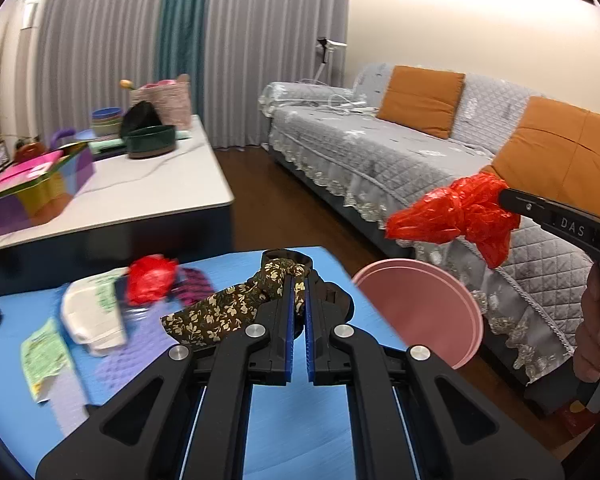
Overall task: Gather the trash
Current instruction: 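Carry the cloth and red bag to the pink bucket and open both tools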
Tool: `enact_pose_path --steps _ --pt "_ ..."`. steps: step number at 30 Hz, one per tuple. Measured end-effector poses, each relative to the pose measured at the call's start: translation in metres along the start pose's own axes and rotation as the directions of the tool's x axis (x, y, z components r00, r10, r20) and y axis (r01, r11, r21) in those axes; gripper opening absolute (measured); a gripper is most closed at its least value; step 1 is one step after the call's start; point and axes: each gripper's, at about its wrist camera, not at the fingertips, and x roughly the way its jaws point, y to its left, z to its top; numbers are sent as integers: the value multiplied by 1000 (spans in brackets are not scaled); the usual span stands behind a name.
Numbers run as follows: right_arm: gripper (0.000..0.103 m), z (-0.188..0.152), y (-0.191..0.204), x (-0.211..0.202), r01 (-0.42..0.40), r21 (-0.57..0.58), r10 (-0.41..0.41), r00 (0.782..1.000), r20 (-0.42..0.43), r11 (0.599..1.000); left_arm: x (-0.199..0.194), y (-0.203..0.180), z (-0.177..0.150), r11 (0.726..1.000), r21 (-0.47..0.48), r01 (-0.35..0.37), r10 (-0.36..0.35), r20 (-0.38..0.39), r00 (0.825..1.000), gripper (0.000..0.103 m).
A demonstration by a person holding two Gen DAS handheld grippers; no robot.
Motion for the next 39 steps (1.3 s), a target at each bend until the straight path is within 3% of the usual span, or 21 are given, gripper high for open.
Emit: enact_pose_path --steps 15,27,28,30,31,32,33,34,39 --pt "7 16 -46 21 91 43 -91 996 -4 995 68 -89 21 982 74 173 -171 -34 985 4" --pt "8 12 -62 48 128 56 -125 991 -52 990 120 -108 14 967 79 242 -234 -101 967 5" --pt "12 11 -63 50 128 61 -125 990 -59 990 125 -108 14 967 72 245 -236 -109 965 6" --pt "14 10 -65 55 130 67 -124 989 -80 989 134 -106 13 967 59 247 -238 -128 963 19" --pt "27 9 -65 56 133 68 -127 988 -86 989 139 -104 12 967 49 250 -241 -142 960 39" --pt "36 9 -65 57 135 73 -128 988 -91 988 140 -101 11 969 43 242 -234 -141 962 48" --pt "51 8 -67 57 139 80 -131 987 -93 987 141 -99 11 972 38 234 -227 -137 964 48" --pt "57 8 -67 57 147 83 -139 986 -93 986 141 -96 10 972 26 232 -226 -139 964 48" --pt "57 9 -67 56 147 104 -138 986 -91 984 130 -82 6 977 -9 215 -214 -133 968 48"
